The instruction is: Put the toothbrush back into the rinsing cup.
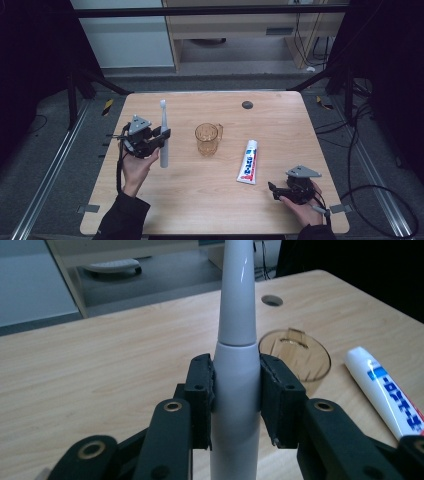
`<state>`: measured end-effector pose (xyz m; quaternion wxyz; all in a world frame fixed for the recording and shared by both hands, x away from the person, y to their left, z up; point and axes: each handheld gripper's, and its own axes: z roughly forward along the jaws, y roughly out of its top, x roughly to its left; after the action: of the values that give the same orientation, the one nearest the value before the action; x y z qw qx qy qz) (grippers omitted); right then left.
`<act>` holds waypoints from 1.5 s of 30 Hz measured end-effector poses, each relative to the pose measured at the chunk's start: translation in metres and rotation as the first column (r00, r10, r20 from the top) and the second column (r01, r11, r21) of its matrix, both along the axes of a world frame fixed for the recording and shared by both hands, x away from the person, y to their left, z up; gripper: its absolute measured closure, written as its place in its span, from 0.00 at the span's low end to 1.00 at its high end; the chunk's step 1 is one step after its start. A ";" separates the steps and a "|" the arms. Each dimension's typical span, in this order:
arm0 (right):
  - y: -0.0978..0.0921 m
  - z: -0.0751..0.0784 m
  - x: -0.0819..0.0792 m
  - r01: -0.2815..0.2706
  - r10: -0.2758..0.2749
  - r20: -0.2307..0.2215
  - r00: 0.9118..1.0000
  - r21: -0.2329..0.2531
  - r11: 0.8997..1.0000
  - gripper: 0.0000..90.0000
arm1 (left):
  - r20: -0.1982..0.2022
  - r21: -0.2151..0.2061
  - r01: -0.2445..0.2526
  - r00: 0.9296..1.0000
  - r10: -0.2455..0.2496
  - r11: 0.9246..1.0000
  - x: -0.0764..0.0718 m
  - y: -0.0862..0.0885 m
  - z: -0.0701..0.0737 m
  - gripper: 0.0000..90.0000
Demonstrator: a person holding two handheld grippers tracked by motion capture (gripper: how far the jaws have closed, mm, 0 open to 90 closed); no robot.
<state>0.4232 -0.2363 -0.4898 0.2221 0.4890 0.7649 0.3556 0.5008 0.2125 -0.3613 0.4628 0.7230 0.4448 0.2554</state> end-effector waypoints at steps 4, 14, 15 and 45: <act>0.000 0.000 0.000 0.000 0.000 0.004 1.000 0.002 1.000 0.19 | 0.027 -0.022 -0.010 1.000 0.011 1.000 0.007 -0.004 0.005 0.75; 0.000 -0.001 0.000 -0.001 0.001 0.012 1.000 0.003 1.000 0.19 | 0.105 -0.093 -0.037 0.993 0.047 0.995 0.023 -0.014 0.019 0.75; -0.001 -0.001 0.000 -0.002 0.002 0.013 1.000 0.005 1.000 0.19 | 0.110 -0.099 -0.039 0.993 0.050 0.994 0.024 -0.015 0.020 0.75; -0.003 -0.001 0.000 -0.004 0.004 0.033 0.999 0.008 1.000 0.18 | 0.216 -0.168 0.021 0.976 0.016 0.986 0.049 -0.069 0.033 0.75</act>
<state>0.4228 -0.2390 -0.4912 0.2317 0.4824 0.7607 0.3673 0.5502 0.1440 -0.3282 0.5685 0.6495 0.4110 0.2934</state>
